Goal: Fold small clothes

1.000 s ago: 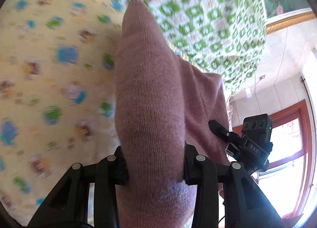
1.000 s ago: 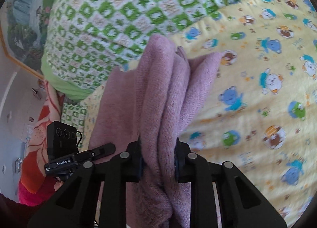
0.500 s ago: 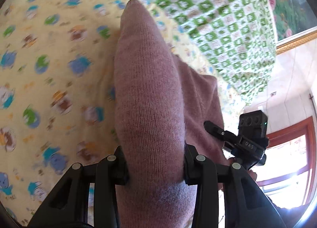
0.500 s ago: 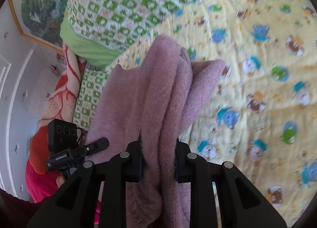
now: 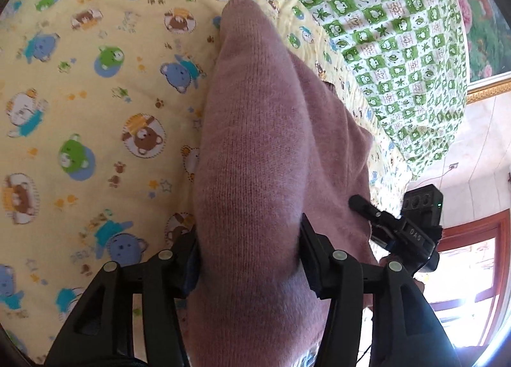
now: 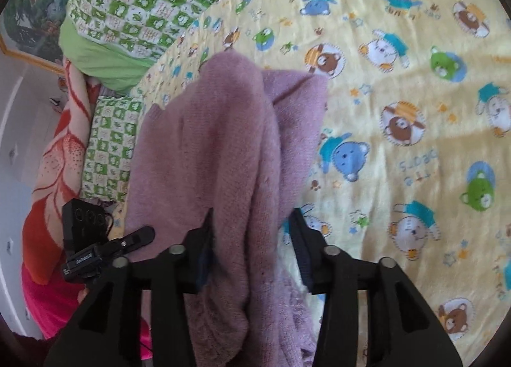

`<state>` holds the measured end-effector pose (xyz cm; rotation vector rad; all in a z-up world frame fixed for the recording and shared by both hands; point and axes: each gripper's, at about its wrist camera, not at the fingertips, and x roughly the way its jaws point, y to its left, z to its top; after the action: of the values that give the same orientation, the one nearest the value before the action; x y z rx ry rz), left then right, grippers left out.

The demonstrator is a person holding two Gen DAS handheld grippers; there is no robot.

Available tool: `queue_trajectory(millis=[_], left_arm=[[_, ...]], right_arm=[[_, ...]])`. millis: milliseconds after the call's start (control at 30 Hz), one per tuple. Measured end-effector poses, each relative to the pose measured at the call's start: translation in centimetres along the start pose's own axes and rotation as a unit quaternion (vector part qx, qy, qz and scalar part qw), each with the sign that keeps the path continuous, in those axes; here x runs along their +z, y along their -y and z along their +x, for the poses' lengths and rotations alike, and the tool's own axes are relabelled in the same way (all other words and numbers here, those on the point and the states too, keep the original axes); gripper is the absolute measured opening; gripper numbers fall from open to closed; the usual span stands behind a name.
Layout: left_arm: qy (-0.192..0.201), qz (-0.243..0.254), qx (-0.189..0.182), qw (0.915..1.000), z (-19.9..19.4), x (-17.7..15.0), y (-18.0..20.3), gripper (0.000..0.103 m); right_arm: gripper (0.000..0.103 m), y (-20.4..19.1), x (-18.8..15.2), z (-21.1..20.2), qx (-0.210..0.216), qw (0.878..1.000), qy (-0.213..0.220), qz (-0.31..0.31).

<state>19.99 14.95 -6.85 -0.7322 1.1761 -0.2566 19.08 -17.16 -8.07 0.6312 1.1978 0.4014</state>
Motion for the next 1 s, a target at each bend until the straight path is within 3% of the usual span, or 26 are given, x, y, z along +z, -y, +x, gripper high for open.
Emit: queue_trajectory(millis=[200, 300, 367, 500, 633, 767, 833, 1000], left_arm=[[0.044, 0.022, 0.027, 0.9984, -4.1, 0.8, 1.2, 0.055], [0.063, 0.04, 0.01, 0.9972, -5.5, 1.9, 2.7, 0.055], [0.068, 0.057, -0.003, 0.9961, -5.7, 2.7, 4.1, 0.055], [0.063, 0.094, -0.007, 0.9935, -3.8, 4.5, 6.8, 0.055], [0.045, 0.089, 0.012, 0.995, -0.6, 6.3, 6.6, 0.055], [0.018, 0.069, 0.077, 0.9945, 3.2, 8.3, 4.6, 0.052], [0.008, 0.061, 0.09, 0.9941, 4.3, 8.7, 3.8, 0.047], [0.011, 0.065, 0.085, 0.9942, 3.9, 8.7, 4.1, 0.048]], right_arm=[[0.047, -1.5, 0.3, -3.6, -0.029, 0.998, 0.05, -0.021], [0.047, -3.9, 0.5, -5.0, -0.029, 0.995, 0.079, -0.057], [0.047, -5.6, 0.6, -4.7, -0.02, 0.994, 0.075, -0.075], [0.047, -7.6, 1.5, -2.4, 0.007, 0.995, 0.06, -0.074], [0.048, -6.6, 2.6, 0.3, -0.017, 0.997, 0.051, -0.054], [0.047, -4.7, 3.9, 2.2, -0.056, 0.996, 0.051, -0.044], [0.046, -3.7, 4.3, 3.0, -0.064, 0.996, 0.048, -0.04], [0.046, -4.0, 4.8, 2.9, -0.073, 0.994, 0.058, -0.05]])
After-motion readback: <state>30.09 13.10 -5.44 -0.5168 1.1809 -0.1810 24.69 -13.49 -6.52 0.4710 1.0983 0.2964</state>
